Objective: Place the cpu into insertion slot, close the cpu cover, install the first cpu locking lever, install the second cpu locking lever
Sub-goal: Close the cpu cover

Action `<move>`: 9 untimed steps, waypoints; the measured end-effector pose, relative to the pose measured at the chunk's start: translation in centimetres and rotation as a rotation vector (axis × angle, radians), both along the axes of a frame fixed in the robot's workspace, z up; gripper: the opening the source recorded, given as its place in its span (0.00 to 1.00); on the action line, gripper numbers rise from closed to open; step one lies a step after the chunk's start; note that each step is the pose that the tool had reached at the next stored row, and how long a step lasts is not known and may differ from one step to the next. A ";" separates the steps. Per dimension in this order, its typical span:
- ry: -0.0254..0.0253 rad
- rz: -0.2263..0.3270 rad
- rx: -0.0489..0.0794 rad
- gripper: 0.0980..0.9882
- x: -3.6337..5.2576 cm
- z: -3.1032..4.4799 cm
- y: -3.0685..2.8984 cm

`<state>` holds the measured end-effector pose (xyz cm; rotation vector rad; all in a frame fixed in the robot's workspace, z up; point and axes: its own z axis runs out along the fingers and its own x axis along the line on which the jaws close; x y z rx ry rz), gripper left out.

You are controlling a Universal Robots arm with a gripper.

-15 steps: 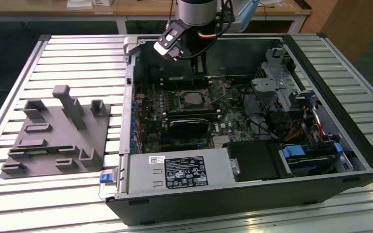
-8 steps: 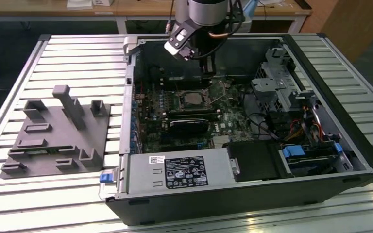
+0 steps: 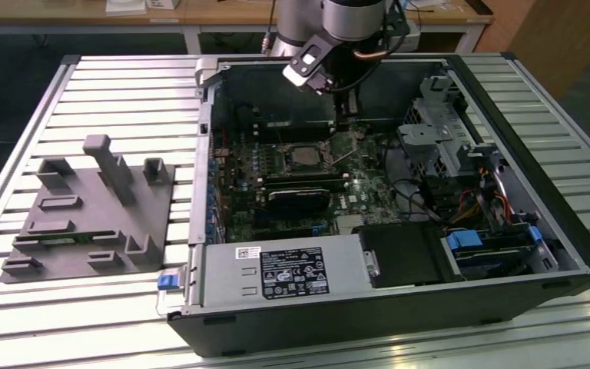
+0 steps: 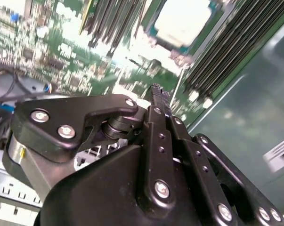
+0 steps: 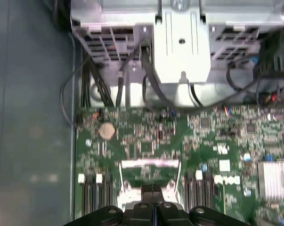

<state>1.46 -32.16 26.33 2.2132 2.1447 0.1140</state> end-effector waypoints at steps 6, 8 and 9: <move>0.0009 0.000 0.000 0.01 2.54 -0.02 0.03; 0.0013 0.000 0.000 0.01 3.33 -0.03 0.04; 0.0015 0.000 0.000 0.01 3.64 -0.05 0.05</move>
